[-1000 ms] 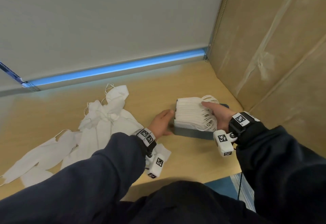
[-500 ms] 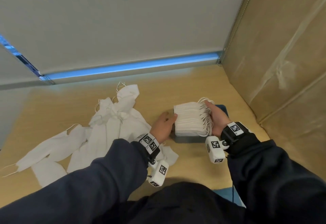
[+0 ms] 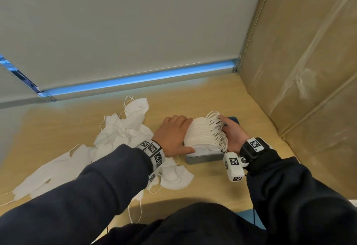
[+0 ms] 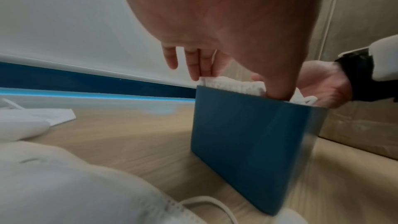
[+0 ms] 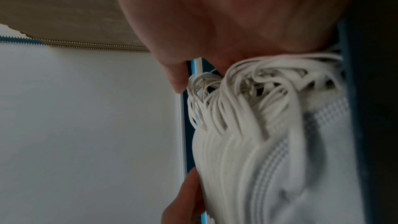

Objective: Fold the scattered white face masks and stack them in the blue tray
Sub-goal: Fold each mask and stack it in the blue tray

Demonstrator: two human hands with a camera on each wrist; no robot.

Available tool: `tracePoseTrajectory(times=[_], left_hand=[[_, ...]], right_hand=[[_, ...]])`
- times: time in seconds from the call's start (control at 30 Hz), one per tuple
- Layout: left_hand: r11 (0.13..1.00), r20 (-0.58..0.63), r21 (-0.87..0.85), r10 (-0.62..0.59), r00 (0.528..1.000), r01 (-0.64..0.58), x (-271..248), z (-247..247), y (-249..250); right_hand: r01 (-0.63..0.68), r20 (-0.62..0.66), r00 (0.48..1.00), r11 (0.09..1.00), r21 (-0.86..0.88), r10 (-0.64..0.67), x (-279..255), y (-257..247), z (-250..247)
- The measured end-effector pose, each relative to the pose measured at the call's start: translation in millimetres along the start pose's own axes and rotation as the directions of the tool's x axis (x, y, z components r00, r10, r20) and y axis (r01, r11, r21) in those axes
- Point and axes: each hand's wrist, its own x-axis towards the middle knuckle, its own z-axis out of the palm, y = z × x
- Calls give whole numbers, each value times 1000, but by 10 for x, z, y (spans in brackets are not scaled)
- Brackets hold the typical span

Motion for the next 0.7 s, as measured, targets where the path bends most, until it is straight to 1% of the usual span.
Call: tracePoseTrajectory(times=[0.1, 0.2, 0.23, 0.3, 0.37, 0.43, 0.47, 0.53, 0.6, 0.63, 0.7], left_hand=[[1000, 26, 3, 0, 1000, 0, 58, -39, 86], [1000, 102, 20, -22, 994, 20, 120, -70, 212], [999, 105, 19, -29, 994, 27, 135, -79, 231], [999, 63, 30, -25, 998, 24, 147, -114, 241], [996, 9, 87, -17, 1000, 16, 131, -167, 236], [990, 37, 138, -47, 998, 42, 101, -217, 214], [990, 76, 124, -71, 995, 61, 79, -231, 222], [996, 121, -10, -85, 989, 87, 41, -202, 298], [989, 85, -137, -42, 995, 53, 9, -85, 439], [990, 75, -136, -18, 997, 28, -9, 4, 499], [997, 63, -77, 7, 998, -2, -44, 155, 536]], right_hand=[[0, 14, 1000, 1000, -23, 0, 3, 19, 62], [0, 14, 1000, 1000, 2, 0, 44, 23, 61], [-1, 22, 1000, 1000, 21, 0, 60, 25, 49], [20, 35, 999, 998, 63, -23, 58, 23, 45], [50, 24, 998, 997, 63, -52, 61, -4, 33], [79, -25, 997, 997, 15, -79, 66, -34, 9], [79, -47, 996, 997, -15, -79, 77, -36, -8], [78, -66, 995, 996, -40, -80, 104, -38, -29], [66, -61, 996, 997, -35, -68, 121, -35, -20], [60, -54, 997, 997, -38, -62, 138, -31, -16], [49, -56, 997, 998, -49, -52, 181, -18, -22]])
